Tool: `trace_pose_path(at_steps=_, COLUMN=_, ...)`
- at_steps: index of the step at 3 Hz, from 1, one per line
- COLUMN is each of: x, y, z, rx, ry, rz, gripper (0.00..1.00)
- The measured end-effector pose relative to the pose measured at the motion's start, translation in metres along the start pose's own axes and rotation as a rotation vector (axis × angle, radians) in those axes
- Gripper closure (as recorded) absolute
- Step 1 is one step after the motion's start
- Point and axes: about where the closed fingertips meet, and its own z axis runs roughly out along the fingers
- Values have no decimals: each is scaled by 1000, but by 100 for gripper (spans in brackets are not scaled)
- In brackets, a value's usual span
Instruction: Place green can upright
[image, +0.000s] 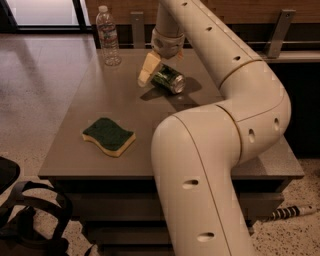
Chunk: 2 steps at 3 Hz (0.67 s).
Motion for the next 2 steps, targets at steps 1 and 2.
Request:
trace_pose_path(at_steps=1, x=-5, y=3, z=10, rx=-8, ry=15, rz=-12, gripper=0)
trace_pose_path(at_steps=2, x=2, y=-4, z=10, rx=11, ry=36, rz=22, gripper=16)
